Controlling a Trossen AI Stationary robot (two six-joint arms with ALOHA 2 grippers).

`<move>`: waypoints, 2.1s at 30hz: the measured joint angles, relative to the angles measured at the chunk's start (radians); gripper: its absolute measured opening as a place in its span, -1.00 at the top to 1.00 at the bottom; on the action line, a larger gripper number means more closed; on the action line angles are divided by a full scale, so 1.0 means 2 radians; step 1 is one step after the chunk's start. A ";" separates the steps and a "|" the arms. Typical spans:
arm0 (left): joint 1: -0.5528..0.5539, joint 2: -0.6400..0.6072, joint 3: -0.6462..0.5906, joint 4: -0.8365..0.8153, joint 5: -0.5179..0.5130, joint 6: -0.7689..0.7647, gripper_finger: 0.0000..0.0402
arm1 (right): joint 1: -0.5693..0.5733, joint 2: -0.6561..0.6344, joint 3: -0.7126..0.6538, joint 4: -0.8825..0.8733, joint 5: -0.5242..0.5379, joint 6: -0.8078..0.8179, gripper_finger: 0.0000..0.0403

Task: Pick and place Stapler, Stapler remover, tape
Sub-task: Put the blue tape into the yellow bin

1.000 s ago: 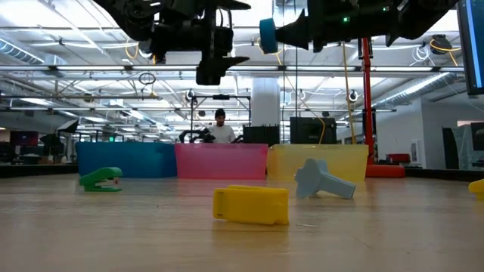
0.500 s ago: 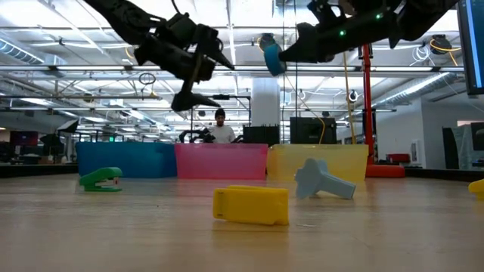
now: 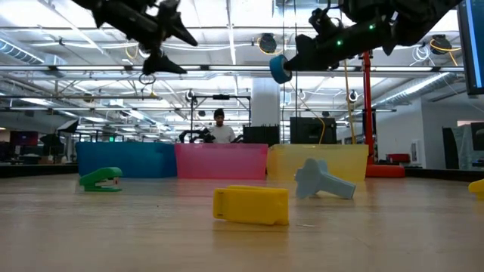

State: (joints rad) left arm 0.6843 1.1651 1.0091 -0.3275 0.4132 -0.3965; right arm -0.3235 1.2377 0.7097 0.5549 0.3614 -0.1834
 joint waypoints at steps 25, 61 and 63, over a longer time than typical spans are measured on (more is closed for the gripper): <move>0.028 -0.325 -0.246 0.085 -0.076 0.020 -0.93 | -0.085 0.155 0.128 -0.194 -0.039 0.056 0.83; 0.055 -0.350 -0.254 0.063 -0.075 0.065 -0.89 | -0.149 0.274 0.191 -0.300 -0.015 0.045 0.70; 0.055 -0.350 -0.254 0.060 -0.075 0.066 -0.89 | -0.149 0.274 0.191 -0.301 -0.025 0.046 0.68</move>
State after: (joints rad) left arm 0.7944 0.4644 0.5018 -0.2077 0.2634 -0.2649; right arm -0.6216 1.7866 1.0912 -0.0477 0.3112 -0.0915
